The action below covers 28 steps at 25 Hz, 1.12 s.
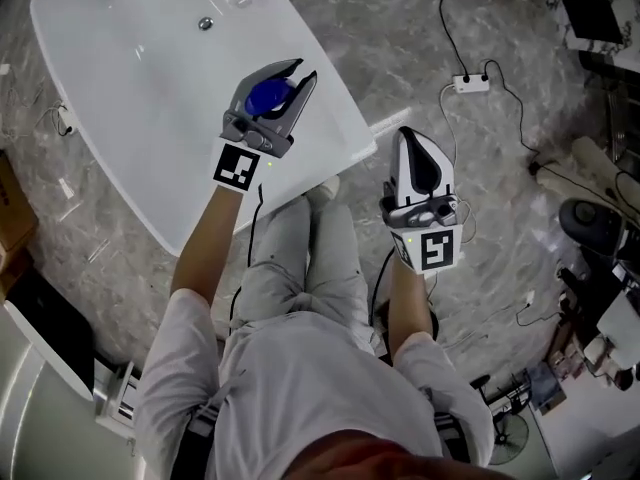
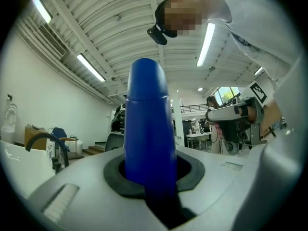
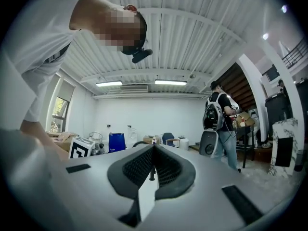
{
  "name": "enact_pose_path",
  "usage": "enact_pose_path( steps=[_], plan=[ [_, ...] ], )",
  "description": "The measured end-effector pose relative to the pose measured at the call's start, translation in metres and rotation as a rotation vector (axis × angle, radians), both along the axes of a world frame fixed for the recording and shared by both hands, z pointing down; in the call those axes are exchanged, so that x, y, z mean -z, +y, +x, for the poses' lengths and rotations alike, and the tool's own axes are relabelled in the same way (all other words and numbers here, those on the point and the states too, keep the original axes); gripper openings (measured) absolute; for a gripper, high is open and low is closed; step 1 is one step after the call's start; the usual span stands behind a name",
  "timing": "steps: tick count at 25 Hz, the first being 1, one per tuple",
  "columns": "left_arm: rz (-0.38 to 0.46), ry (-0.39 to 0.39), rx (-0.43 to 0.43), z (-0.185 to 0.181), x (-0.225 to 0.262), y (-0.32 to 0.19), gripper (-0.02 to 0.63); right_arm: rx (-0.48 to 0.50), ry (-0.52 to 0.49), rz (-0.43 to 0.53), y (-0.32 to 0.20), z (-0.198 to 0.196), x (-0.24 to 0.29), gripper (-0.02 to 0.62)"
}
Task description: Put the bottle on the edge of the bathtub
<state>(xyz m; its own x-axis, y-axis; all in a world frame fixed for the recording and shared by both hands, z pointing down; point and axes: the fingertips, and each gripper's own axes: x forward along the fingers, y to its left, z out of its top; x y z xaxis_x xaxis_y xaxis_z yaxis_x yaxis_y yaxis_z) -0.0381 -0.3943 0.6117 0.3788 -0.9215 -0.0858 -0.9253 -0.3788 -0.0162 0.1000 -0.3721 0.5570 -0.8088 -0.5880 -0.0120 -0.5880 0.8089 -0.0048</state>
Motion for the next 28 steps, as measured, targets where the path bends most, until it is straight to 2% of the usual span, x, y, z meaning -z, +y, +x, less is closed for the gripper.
enact_pose_path(
  steps=[5, 11, 17, 24, 28],
  plan=[
    [0.01, -0.009, -0.023, 0.0, -0.08, -0.03, 0.086, -0.021, 0.02, 0.007, -0.031, -0.012, -0.087, 0.0],
    [0.024, -0.042, -0.052, 0.006, -0.134, -0.059, 0.086, -0.057, 0.045, -0.007, -0.056, -0.005, -0.145, 0.0],
    [0.016, -0.066, -0.059, 0.01, -0.174, -0.078, 0.084, -0.076, 0.071, -0.021, -0.058, 0.001, -0.177, 0.0],
    [0.009, -0.068, -0.061, 0.013, -0.192, -0.094, 0.084, -0.067, 0.078, -0.047, -0.051, -0.003, -0.192, 0.0],
    [0.001, -0.111, -0.078, 0.013, -0.206, -0.101, 0.084, -0.079, 0.068, -0.054, -0.052, -0.006, -0.195, 0.0]
  ],
)
